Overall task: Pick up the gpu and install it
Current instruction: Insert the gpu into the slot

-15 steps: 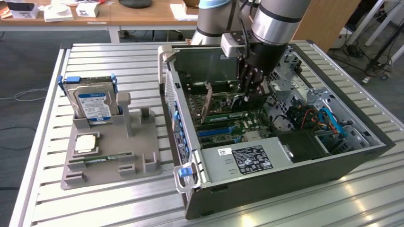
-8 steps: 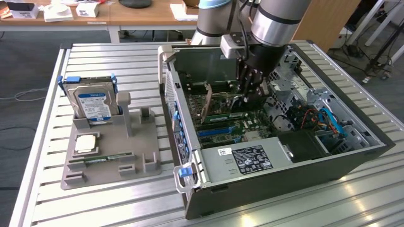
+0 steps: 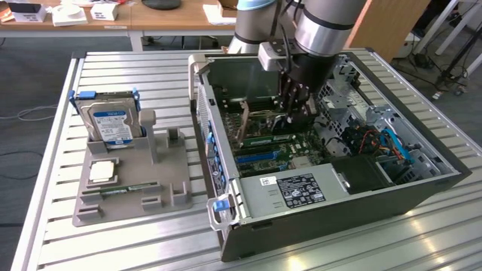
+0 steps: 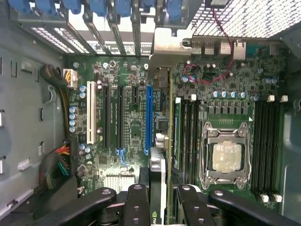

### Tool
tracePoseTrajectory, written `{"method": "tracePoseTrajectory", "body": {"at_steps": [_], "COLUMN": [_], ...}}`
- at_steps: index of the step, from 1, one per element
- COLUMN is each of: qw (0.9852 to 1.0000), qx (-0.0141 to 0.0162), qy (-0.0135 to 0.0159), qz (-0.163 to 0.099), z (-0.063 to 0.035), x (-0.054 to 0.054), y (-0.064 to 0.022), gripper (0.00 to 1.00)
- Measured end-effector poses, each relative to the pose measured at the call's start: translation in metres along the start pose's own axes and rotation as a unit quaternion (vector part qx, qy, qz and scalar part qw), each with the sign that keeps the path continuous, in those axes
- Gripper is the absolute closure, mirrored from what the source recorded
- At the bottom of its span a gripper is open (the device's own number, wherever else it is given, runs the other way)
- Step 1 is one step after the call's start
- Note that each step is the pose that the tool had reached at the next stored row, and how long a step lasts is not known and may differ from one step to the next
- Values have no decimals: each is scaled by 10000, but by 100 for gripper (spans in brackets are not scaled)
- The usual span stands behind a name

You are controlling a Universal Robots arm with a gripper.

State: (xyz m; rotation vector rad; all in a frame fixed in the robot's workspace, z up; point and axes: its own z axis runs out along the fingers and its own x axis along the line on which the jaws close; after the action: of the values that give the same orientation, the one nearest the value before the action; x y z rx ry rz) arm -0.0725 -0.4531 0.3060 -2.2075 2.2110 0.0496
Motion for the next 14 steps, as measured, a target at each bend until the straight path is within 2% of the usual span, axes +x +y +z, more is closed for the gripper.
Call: {"method": "tracePoseTrajectory", "body": {"at_steps": [4, 14], "qw": [10000, 10000], "qx": [8, 31], "qy": [-1, -2], "qz": [-15, -30], "z": [12, 19], "x": [0, 6], "y": [72, 148], "gripper": [73, 73]}}
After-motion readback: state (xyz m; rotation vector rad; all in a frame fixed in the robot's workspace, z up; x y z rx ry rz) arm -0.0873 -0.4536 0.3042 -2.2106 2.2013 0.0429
